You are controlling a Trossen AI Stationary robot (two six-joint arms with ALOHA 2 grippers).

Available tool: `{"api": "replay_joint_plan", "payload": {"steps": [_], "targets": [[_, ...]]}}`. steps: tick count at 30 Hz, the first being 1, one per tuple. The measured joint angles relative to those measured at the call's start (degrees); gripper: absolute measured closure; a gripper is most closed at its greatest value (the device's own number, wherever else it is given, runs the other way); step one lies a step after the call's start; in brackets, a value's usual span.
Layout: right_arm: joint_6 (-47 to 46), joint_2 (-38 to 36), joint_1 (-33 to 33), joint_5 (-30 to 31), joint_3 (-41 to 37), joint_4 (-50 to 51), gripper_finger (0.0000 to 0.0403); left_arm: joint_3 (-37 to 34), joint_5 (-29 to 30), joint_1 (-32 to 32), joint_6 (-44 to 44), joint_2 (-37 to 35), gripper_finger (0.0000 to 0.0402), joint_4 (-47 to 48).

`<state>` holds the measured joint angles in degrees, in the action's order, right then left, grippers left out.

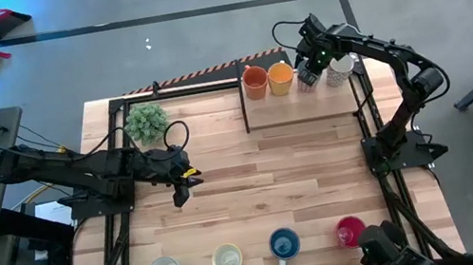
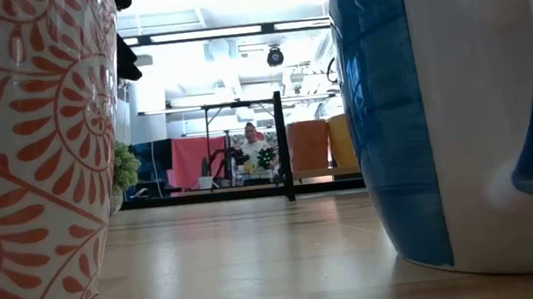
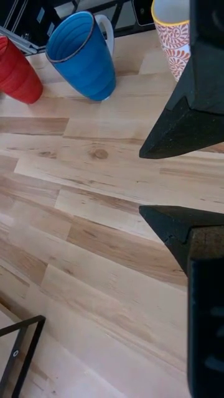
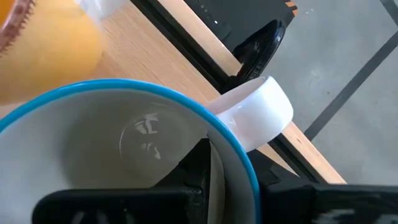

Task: Place coffee mugs
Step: Put the red patterned mug on the shelf

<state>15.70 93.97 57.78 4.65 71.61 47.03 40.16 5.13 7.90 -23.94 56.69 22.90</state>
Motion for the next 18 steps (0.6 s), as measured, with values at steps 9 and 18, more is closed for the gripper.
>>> {"api": "replay_joint_plan", "payload": {"steps": [9, 18], "targets": [[1.24, 0.00, 0.00, 0.66, 0.00, -0.24, 0.0339, 0.00, 0.01, 0.00, -0.01, 0.00, 0.0282, 0.02], [0.11, 0.00, -0.02, 1.04, 0.00, -0.59, 0.0285, 0.00, 0.01, 0.00, 0.00, 0.00, 0.0282, 0.02]]}}
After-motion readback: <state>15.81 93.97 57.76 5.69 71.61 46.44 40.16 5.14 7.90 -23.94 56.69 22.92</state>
